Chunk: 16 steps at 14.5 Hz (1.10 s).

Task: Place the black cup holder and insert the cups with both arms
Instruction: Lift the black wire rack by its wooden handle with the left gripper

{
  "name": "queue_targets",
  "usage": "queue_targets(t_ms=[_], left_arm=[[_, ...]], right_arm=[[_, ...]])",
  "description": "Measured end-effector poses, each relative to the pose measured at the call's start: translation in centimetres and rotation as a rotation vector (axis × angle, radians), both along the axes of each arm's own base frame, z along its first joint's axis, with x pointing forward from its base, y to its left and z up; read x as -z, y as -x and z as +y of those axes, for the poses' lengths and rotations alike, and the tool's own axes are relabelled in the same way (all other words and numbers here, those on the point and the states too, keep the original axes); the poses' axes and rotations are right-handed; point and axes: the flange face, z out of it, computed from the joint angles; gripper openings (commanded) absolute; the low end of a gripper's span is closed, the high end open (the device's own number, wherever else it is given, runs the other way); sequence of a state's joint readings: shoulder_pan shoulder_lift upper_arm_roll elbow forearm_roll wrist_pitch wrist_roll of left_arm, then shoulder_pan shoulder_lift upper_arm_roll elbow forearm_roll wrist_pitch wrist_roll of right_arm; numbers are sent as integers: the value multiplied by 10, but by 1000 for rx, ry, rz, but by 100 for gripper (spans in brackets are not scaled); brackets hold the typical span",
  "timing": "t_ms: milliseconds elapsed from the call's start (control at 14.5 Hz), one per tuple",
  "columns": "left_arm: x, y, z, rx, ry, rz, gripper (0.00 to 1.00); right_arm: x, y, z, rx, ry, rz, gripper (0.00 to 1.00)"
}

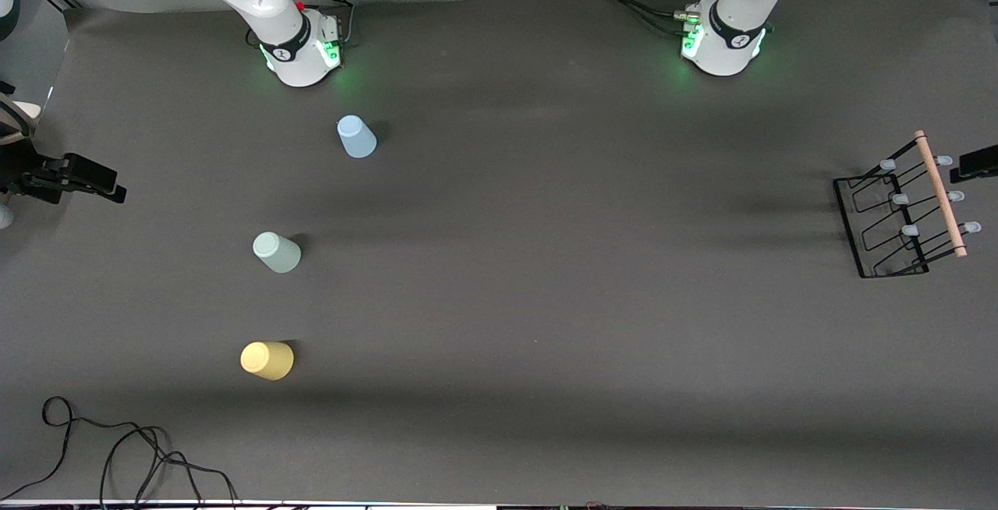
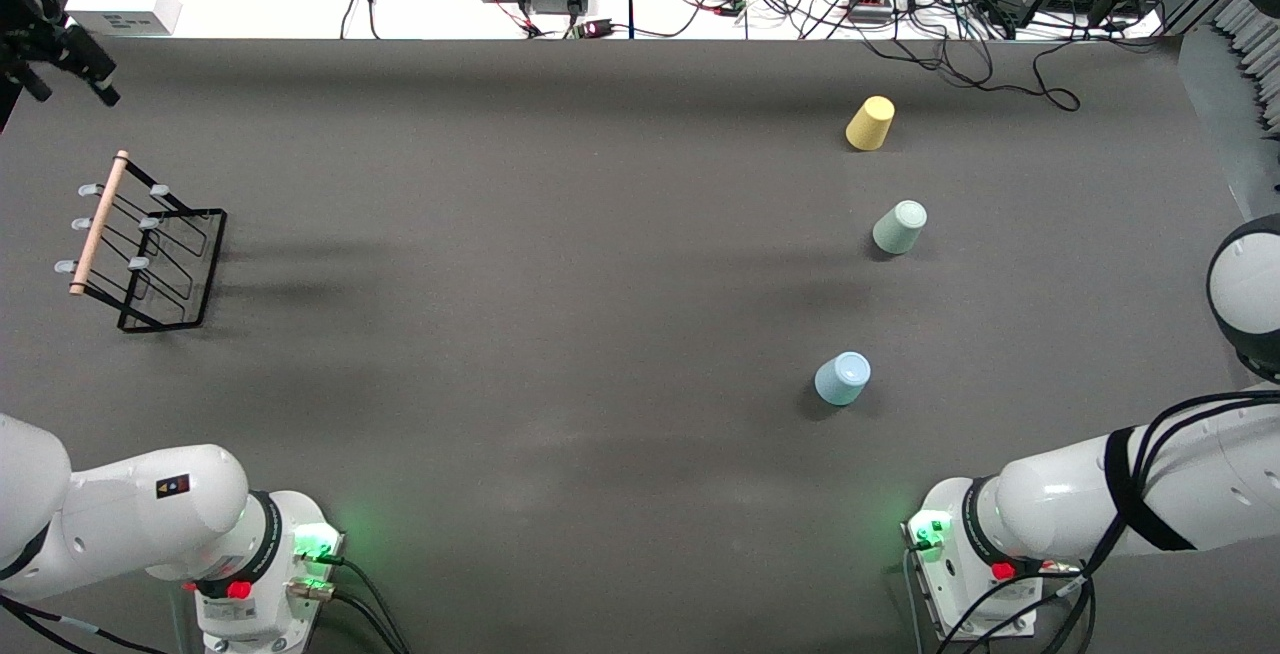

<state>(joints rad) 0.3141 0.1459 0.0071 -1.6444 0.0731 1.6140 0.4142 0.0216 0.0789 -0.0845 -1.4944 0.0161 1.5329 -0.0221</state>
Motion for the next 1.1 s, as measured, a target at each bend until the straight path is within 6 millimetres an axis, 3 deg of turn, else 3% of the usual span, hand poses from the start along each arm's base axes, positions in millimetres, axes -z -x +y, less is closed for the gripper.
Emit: queue_targets(t_ms=[345,552,690,759,828,966,1034,1103], left_arm=[[90,-7,43,4,-7,41,97],[141,10,66,19,4,26,96],[163,21,72,26,10,22,95],[171,25,74,23,11,20,88],[178,30,76,18,12,20,72],[184,36,80,28,18,22,21],[184,37,81,38,20,21,0],[184,37,81,44,21,20,0]], right_arm=[[0,0,0,0,0,0,100],[0,0,0,0,0,0,100],[0,0,0,0,0,0,100],[0,0,0,0,0,0,100],[0,0,0,0,0,0,100],[1,0,0,0,0,1,100],[1,0,0,0,0,1,100],[1,0,0,0,0,1,100]])
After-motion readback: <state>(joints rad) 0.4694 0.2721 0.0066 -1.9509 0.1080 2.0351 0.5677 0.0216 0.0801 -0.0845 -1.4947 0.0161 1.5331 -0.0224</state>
